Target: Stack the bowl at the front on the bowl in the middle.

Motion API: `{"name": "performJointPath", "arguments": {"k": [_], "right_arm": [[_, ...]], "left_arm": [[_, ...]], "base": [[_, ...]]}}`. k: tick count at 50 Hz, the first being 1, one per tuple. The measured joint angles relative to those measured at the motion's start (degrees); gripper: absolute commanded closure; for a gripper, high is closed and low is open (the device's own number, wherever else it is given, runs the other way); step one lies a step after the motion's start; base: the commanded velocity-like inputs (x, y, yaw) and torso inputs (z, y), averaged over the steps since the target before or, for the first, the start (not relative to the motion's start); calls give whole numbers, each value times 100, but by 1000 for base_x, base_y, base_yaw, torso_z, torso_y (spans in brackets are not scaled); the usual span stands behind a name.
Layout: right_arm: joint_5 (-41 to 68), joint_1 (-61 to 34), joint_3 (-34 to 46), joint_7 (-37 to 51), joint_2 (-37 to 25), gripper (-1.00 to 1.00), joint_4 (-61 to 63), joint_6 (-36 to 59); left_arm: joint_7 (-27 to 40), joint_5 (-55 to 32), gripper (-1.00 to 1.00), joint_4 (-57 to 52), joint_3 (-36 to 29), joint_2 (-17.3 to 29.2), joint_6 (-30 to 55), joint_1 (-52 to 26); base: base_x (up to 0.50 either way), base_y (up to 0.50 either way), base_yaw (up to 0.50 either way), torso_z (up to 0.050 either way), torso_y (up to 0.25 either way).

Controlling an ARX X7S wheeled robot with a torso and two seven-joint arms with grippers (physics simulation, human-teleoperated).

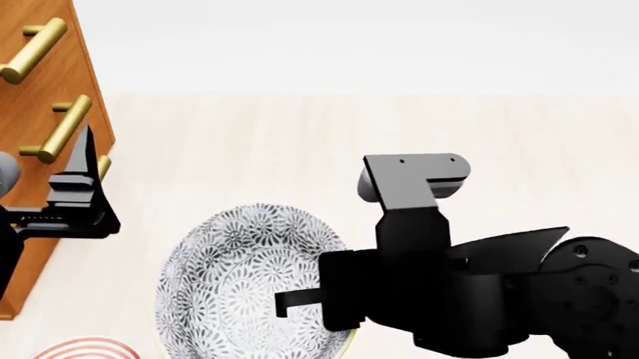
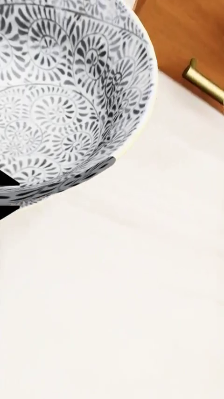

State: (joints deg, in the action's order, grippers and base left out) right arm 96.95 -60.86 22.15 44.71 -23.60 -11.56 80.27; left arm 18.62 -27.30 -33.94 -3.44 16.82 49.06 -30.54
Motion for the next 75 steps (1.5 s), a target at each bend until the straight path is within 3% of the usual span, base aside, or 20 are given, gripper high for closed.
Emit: {"name": "performJointPath", "arguments": {"k": [11, 12, 35, 51, 63, 75], "right_arm": [[-460, 40, 254, -486, 32, 100, -224, -119], [-483, 40, 269, -516, 33, -100, -242, -126], [-662, 12, 441, -831, -4, -100, -250, -272], [-2610, 677, 300, -1542, -432, -100, 1961, -2491], [-5076, 1271, 710, -1144, -596, -100, 2983, -4157], [-6410, 1746, 911, -842, -717, -100, 3493, -5278]], "left_arm": [[10, -3, -100, 29, -39, 19, -37, 23], [11, -3, -100, 33, -43, 20, -42, 25], [36, -33, -100, 96, -94, 47, -104, 36], [77, -48, -100, 112, -141, 57, -122, 6], [102, 61, -100, 100, -251, 70, -316, 62], [105, 531, -100, -74, -431, 99, -1243, 339]], "base": [[0, 0, 0, 0, 0], [0, 0, 0, 0, 0], [0, 0, 0, 0, 0], [0, 0, 0, 0, 0], [0, 0, 0, 0, 0], [0, 0, 0, 0, 0]]}}
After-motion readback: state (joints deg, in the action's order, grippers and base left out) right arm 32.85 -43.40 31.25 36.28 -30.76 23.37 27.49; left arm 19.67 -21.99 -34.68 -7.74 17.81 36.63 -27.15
